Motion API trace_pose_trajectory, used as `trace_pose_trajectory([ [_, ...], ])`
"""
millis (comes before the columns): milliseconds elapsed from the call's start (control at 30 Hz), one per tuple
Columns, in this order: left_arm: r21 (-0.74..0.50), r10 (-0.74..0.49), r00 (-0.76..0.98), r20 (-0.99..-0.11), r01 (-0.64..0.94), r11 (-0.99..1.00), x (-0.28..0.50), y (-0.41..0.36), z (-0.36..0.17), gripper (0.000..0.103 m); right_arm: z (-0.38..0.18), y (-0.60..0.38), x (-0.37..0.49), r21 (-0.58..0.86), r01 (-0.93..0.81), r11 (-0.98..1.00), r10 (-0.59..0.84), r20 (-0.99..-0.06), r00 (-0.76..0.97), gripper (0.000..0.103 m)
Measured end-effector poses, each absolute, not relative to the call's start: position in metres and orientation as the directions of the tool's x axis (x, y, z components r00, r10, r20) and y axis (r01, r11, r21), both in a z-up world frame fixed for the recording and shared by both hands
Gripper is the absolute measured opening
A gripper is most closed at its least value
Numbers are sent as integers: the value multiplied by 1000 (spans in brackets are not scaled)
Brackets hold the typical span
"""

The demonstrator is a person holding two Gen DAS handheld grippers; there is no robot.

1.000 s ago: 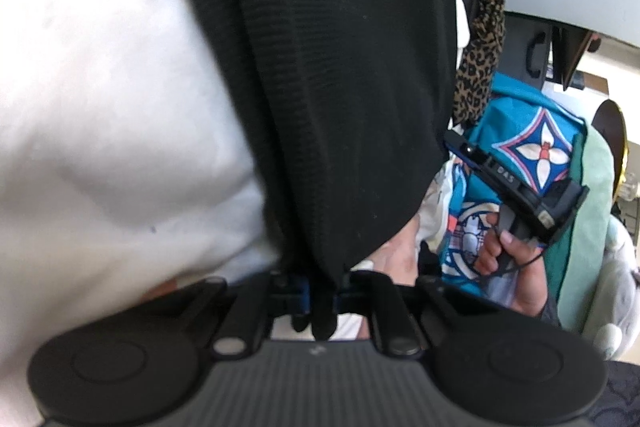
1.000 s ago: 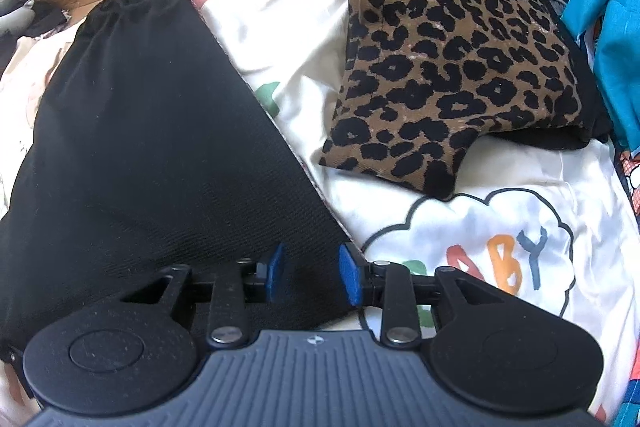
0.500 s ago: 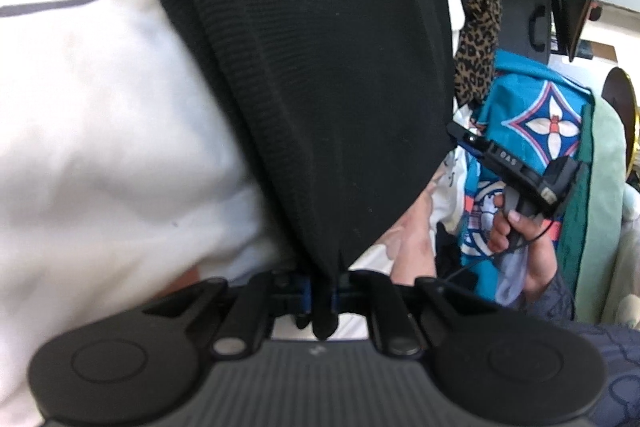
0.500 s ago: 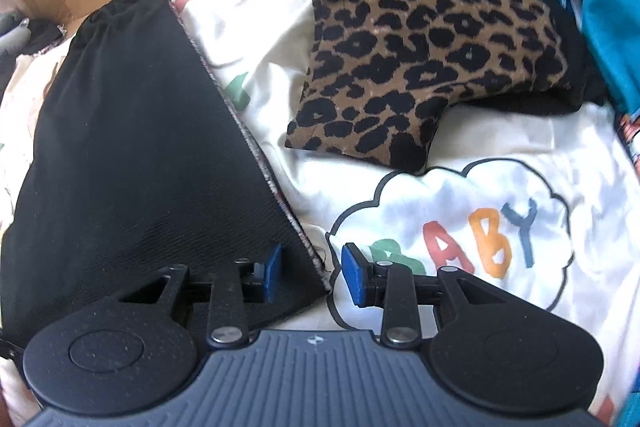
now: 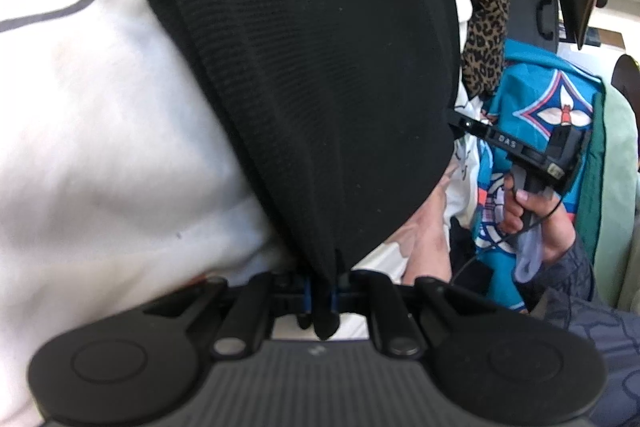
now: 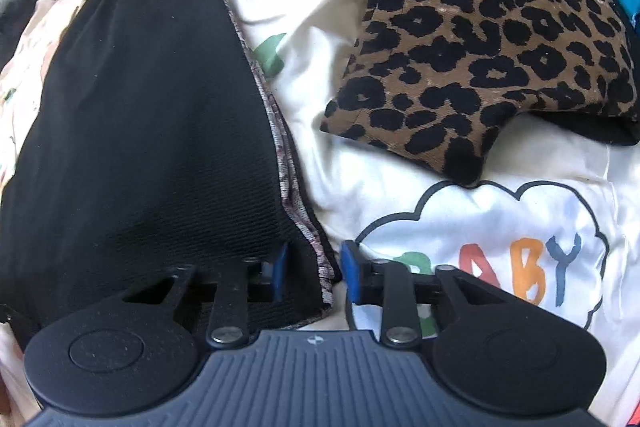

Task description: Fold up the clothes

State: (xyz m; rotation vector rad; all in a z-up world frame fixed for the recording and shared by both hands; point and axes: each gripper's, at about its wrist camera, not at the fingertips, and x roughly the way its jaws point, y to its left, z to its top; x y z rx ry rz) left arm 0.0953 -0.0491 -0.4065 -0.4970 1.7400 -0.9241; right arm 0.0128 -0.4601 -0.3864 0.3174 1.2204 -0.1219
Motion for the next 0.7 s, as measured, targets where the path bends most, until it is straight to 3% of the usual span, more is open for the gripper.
trace_pose_trajectory([
  [67,-781,-708,-359,-608,112,614,95,-50,-405,9,-384,-457,13,177,257,950,82,-937,341,9],
  [333,-799,-717,-370,-591,144,584,99,-49,-391,9,-359,-454,6,184,282,942,70,-927,369,7],
  [700,-826,-766,-309,-563,202,526,120,-21,-325,8,-340,-461,-7,358,362,861,200,-891,407,7],
])
